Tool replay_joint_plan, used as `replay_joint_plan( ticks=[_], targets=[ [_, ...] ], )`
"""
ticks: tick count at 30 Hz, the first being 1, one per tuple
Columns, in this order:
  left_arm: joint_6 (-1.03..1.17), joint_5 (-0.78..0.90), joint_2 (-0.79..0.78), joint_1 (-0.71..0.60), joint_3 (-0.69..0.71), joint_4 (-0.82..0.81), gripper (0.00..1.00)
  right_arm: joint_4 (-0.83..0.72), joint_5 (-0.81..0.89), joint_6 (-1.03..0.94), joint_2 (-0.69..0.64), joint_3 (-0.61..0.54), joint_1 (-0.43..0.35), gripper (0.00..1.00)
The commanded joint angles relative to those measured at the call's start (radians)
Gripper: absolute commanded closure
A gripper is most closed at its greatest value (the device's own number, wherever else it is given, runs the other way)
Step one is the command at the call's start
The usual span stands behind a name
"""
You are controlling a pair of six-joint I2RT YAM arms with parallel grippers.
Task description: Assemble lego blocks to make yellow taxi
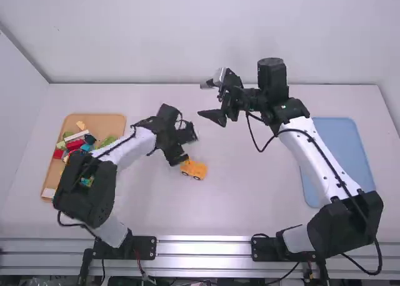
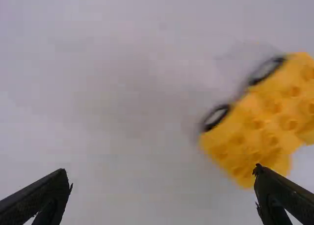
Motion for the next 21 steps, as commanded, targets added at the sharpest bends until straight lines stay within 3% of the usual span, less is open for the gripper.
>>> replay_joint_plan(
  ticks=[1,11,18,21],
  targets=[
    [-0.171,-0.038,-0.121,0.110,0.019,-0.029,0.01,0.024,-0.007,0.010,-0.015,-0.024,0.032,0.01],
    [-0.792,-0.049,-0.464,0.531,0.018,-0.079,0.01,0.247,0.008,0.153,0.115,-0.023,0.135,0.02],
    [-0.997,-0.061,-0.524,0.775,0.018,-0.144,0.01,0.152,0.005,0.113,0.217,0.101,0.199,0.01],
    [-1.113,-0.165,-0.520,0.869,0.018,-0.179,0.01,0.108,-0.018,0.079,0.244,0.145,0.214,0.02]
  ],
)
